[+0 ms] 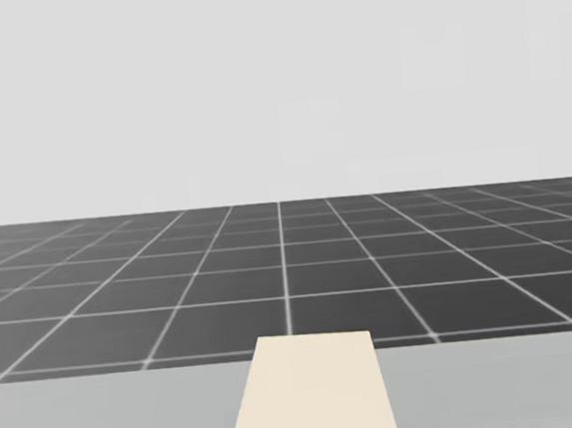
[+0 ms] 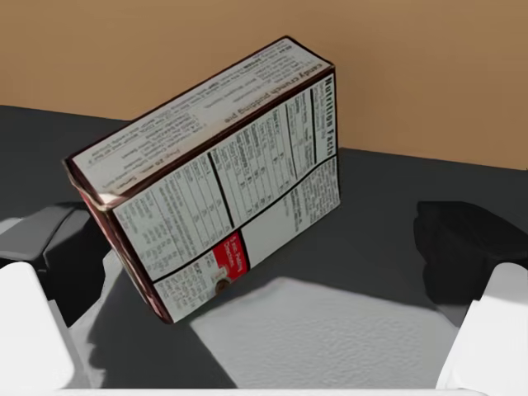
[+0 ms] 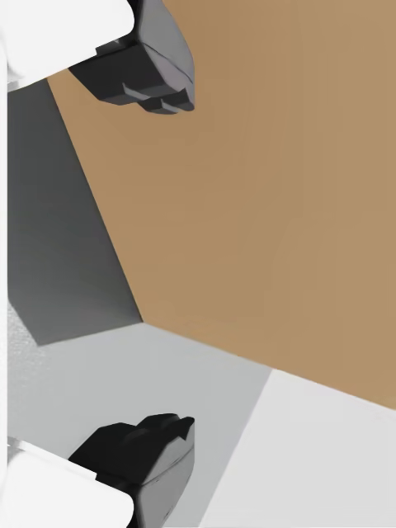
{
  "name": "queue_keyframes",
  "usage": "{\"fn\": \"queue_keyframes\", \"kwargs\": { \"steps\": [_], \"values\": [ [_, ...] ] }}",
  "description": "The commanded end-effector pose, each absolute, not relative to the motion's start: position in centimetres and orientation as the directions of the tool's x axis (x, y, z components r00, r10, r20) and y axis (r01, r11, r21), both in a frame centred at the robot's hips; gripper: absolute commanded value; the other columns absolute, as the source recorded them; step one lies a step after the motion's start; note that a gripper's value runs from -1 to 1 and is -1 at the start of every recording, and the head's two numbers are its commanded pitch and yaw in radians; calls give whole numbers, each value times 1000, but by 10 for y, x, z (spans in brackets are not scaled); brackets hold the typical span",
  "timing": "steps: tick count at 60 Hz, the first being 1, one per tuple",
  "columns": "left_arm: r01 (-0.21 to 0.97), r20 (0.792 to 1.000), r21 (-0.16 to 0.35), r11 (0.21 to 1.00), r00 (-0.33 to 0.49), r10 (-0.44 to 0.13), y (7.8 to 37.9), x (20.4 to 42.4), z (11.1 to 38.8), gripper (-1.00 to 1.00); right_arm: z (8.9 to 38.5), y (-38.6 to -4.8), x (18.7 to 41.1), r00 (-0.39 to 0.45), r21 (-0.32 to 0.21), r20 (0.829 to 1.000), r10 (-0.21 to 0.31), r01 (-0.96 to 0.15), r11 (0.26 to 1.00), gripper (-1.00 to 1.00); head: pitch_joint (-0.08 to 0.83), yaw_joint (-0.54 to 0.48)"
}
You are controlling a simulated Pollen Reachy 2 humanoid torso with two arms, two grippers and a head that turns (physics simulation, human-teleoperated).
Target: Retrieve the object from inside the box.
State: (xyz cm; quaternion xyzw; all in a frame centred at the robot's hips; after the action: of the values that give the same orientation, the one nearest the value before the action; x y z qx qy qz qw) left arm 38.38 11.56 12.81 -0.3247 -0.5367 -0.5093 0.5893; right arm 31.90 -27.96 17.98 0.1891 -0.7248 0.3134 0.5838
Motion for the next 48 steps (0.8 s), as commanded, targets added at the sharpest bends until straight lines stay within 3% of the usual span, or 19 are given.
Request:
{"fn": "queue_keyframes", "kwargs": {
  "steps": [1, 23, 25, 26, 27, 28, 48],
  "values": [
    [959, 962, 173, 226, -115, -247, 103, 396, 131, -1000, 179, -277, 318, -254, -244, 962, 99, -642, 727, -1000, 9, -16],
    [964, 959, 201, 173, -157, -237, 73, 407, 141, -1000, 178, -276, 319, -252, -251, 961, 110, -642, 725, -1000, 21, -26],
    [962, 960, 205, 178, -162, -229, 71, 408, 139, -736, 178, -276, 319, -252, -252, 961, 112, -641, 725, -1000, 23, -28],
    [966, 961, 197, 168, -157, -226, 71, 408, 138, -211, 178, -276, 319, -252, -252, 961, 112, -641, 725, -1000, 24, -29],
    [968, 962, 189, 163, -149, -230, 71, 407, 138, 844, 178, -276, 319, -251, -252, 961, 112, -641, 725, -1000, 25, -29],
    [968, 962, 189, 163, -149, -227, 70, 407, 137, 940, 177, -276, 319, -251, -252, 961, 113, -641, 725, -1000, 26, -29],
    [971, 960, 176, 159, -134, -245, 93, 403, 138, 1000, 177, -277, 319, -247, -251, 962, 114, -643, 724, -1000, 28, -22]
  ]
}}
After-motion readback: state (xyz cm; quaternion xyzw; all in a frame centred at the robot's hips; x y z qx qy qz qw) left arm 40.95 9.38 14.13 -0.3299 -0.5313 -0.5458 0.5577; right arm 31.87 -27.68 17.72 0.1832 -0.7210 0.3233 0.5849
